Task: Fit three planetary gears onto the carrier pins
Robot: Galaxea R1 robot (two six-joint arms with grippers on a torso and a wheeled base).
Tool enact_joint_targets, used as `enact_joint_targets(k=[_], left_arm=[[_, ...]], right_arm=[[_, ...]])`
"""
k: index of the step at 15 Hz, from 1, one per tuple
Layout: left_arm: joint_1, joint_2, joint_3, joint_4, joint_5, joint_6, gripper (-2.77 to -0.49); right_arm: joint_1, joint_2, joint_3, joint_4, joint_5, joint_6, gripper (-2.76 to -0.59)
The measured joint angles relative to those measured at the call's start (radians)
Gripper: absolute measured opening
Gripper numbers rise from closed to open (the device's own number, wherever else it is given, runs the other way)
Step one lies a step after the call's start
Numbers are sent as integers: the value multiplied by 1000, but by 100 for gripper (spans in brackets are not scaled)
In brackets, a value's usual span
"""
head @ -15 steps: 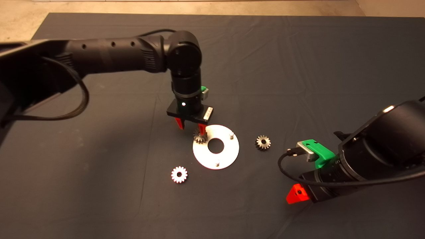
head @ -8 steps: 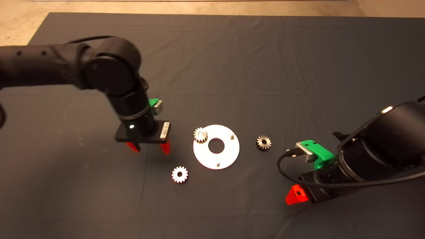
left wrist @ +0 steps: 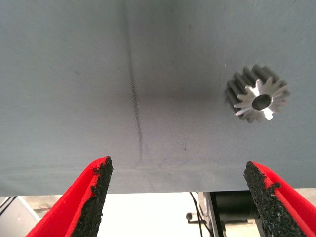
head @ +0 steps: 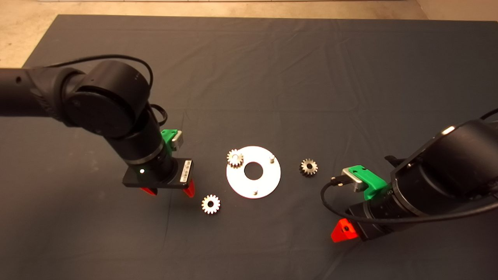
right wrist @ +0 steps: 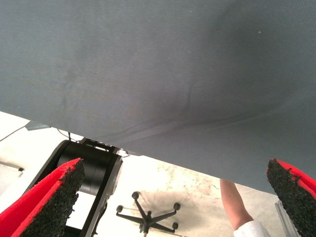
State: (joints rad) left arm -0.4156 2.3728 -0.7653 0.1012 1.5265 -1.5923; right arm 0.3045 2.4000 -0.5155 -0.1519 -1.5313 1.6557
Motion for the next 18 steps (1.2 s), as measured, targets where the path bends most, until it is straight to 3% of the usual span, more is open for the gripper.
enact_joint_targets(k=[3,6,8,11,15,18], left_arm=[[34,4,9,25,-3,-7,-137],[92,4,10,57,-2,-9,-137],[113,11,10,88,-2,-9,-137],[182,41,10,124,-1,-9,-137],[182,88,10,143,-1,-9,-137],[182,110,6,160,-14,-7,-137]], right_arm=[[0,0,0,0,-1,0,-60],[0,0,0,0,-1,0,-61],[0,0,0,0,-1,0,-61],[0,0,0,0,-1,0,-60],[0,0,0,0,-2,0,-61],[0,0,0,0,-2,0,-60]])
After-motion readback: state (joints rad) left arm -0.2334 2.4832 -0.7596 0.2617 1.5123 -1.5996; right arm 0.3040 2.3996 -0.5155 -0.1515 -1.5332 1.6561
